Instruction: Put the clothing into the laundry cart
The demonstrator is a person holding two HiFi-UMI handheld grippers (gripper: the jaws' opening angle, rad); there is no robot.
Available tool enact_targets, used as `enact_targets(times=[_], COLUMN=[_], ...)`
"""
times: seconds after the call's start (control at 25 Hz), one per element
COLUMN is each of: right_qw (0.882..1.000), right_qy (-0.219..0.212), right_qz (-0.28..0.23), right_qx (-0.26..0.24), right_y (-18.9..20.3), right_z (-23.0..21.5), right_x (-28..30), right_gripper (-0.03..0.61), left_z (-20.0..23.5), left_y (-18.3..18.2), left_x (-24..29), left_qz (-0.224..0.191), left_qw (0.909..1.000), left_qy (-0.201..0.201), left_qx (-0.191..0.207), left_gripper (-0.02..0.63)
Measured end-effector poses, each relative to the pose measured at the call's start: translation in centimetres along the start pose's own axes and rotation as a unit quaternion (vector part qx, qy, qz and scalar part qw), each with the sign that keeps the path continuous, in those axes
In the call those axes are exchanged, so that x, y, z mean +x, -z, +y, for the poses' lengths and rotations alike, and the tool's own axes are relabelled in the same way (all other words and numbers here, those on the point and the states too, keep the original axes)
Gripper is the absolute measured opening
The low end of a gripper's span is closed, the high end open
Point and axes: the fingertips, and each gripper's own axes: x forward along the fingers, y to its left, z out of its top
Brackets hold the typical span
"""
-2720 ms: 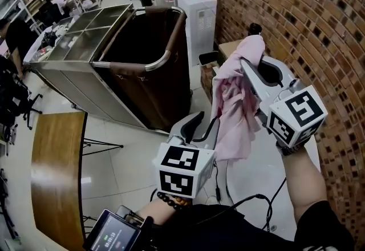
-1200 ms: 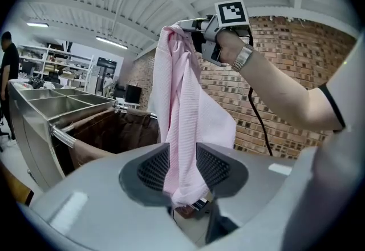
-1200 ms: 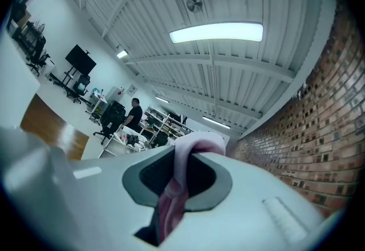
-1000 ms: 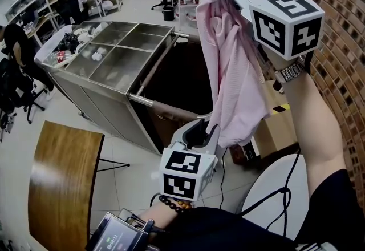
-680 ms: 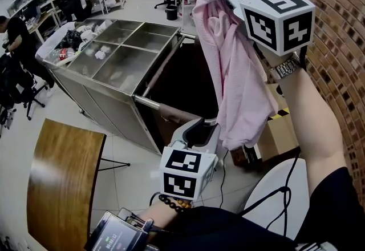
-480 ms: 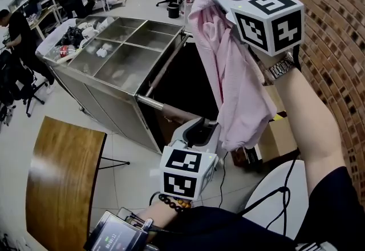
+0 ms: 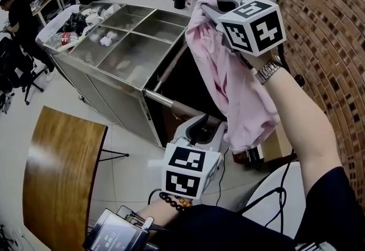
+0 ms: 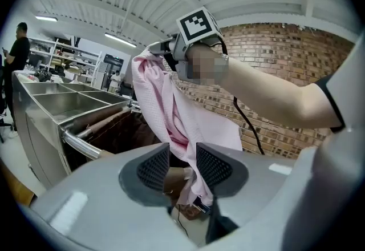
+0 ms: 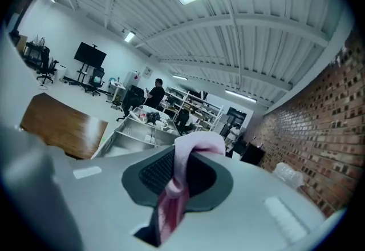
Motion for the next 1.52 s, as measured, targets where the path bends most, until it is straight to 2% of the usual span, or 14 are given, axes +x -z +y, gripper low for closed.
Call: enact_targets(times=[0.32,0.52,0.6,0.72,0.76,0.88,0.96,1.52], right_qw=[0.996,0.992,0.987,0.974,0.97,0.96,0.957,0.969], right_qy=[-0.035,-0.056,-0.07,-0.105,-0.115,-0.146,-0.156,-0.145], right_qz=[0.068,0.11,0.138,0.195,0.21,0.235,0.24,0.194], right_qx=[0.036,0.038,0.04,0.04,0.039,0.044,0.046,0.045], right_y=[7.4,11.9,14.0,17.9,19.0,21.2,21.8,20.6], right_z=[0.8,1.5,1.9,3.0,3.4,4.4,4.6,4.2], right_x=[4.6,7.3,8.4,9.9,10.2,10.6,10.5,6.3], right_gripper=[0.041,0.041,0.043,0.051,0.062,0.191,0.22,0.215], left_z=[1.2,1.5,1.5,1.5,1.5,1.6,1.6,-1.0], left_y=[0.7,1.0,1.3,1.5,1.5,1.5,1.7,1.3], left_x=[0.7,1.3,1.7,2.1,2.2,2.5,2.7,3.6], left_qz=[0.001,0.001,0.003,0.004,0.004,0.005,0.007,0.011], left_qw=[1.0,1.0,1.0,1.0,1.0,1.0,1.0,0.9996], left_qy=[0.002,0.004,0.006,0.006,0.005,0.004,0.004,0.021], left_qx=[-0.003,-0.003,-0.004,-0.003,-0.003,-0.003,-0.003,0.018], left_gripper=[0.129,0.129,0.129,0.129,0.129,0.129,0.129,0.129])
